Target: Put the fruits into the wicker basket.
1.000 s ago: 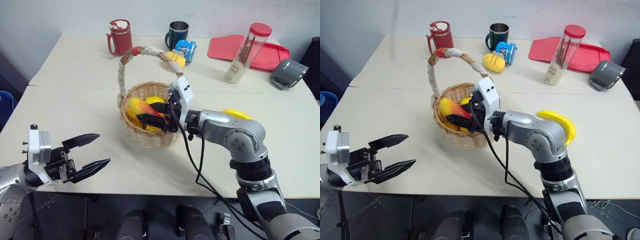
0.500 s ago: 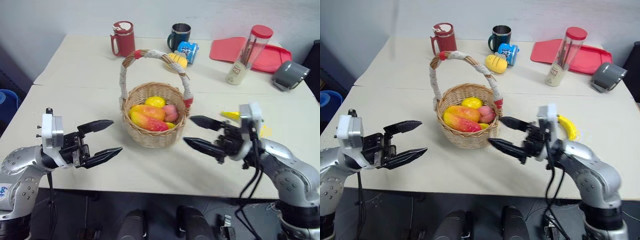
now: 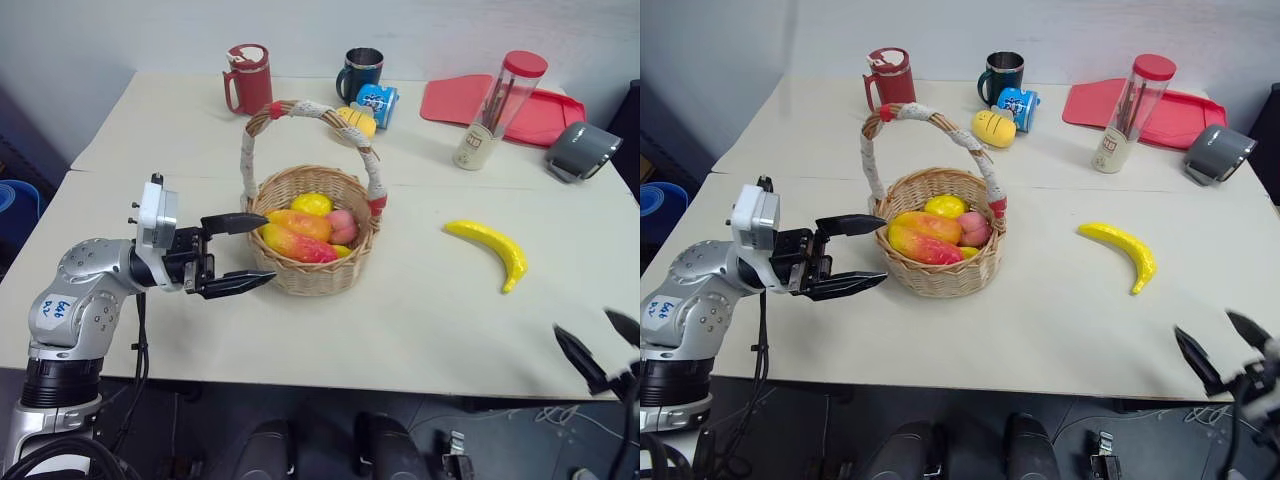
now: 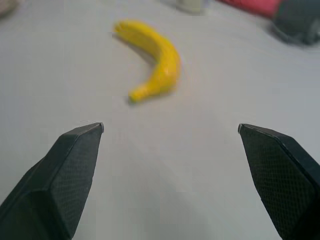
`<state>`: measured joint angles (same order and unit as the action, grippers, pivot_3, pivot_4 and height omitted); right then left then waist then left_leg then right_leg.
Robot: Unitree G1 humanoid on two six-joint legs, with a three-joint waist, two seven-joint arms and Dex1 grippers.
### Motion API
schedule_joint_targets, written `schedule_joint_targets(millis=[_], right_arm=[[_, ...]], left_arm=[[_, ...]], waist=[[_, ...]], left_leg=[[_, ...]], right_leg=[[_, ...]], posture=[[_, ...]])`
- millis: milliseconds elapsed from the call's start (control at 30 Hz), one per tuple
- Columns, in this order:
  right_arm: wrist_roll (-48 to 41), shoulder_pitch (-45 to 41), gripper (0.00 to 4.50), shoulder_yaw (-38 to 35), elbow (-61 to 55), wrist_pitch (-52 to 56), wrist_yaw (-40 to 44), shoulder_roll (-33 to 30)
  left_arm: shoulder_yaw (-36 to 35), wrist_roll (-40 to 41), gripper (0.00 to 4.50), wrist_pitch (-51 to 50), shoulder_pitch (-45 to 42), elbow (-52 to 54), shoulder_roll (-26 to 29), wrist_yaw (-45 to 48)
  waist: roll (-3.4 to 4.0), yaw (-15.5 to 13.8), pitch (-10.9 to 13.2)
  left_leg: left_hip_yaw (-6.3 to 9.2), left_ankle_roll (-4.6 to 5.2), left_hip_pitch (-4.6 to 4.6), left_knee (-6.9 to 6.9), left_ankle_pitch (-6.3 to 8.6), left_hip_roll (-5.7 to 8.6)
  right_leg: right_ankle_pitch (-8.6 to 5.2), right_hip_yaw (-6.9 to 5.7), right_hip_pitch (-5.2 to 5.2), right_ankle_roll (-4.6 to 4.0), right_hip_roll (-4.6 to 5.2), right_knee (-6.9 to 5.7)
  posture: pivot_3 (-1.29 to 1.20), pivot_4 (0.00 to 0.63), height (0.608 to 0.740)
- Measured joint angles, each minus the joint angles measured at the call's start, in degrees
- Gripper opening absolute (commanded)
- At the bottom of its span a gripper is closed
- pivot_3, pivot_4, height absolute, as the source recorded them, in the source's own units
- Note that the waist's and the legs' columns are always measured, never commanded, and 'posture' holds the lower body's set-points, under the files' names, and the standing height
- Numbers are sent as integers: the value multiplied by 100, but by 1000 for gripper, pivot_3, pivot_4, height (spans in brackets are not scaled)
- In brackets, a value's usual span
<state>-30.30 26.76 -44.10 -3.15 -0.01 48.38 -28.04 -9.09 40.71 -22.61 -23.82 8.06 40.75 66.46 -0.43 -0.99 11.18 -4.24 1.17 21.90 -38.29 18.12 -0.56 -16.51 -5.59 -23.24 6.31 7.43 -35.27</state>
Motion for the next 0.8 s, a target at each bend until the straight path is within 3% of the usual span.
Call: schedule_joint_targets(millis=[133,233,533,667,800], right_arm=[[-79,-84,4478,-77,194,-6,-145,183],[-77,-517,4478,180,262,62,-124,-55],[-92,-3794,4478,1739,828,1871,-452,-1379],[587,-4815,4478,2671,1805,2241,-517,-1610],[1589,-6181,4478,3566,3700,1963,-609,-1643]], left_arm=[[-67,-30,4500,60,141,37,3,7],[-184,-37,4500,91,301,88,27,-12],[-549,191,4500,9,948,861,50,-224],[-605,171,4500,29,1146,963,33,-389],[-669,106,4500,162,1389,1185,-38,-606]], waist=[[9,119,4],[14,183,4],[27,233,12],[27,105,12],[28,117,13]], left_leg=[[-17,6,-83,21,20,-11],[-18,-11,-86,21,20,-29],[-15,-21,-67,18,13,-30],[-20,-8,-60,11,12,-18],[-37,12,-56,4,12,-3]], right_leg=[[1,28,68,-4,10,11],[4,36,69,-12,10,17],[2,43,57,-18,10,20],[3,27,56,-17,3,28],[11,30,53,-2,9,32]], posture=[[0,150,740],[0,150,740],[0,150,740],[0,150,740],[0,150,740]])
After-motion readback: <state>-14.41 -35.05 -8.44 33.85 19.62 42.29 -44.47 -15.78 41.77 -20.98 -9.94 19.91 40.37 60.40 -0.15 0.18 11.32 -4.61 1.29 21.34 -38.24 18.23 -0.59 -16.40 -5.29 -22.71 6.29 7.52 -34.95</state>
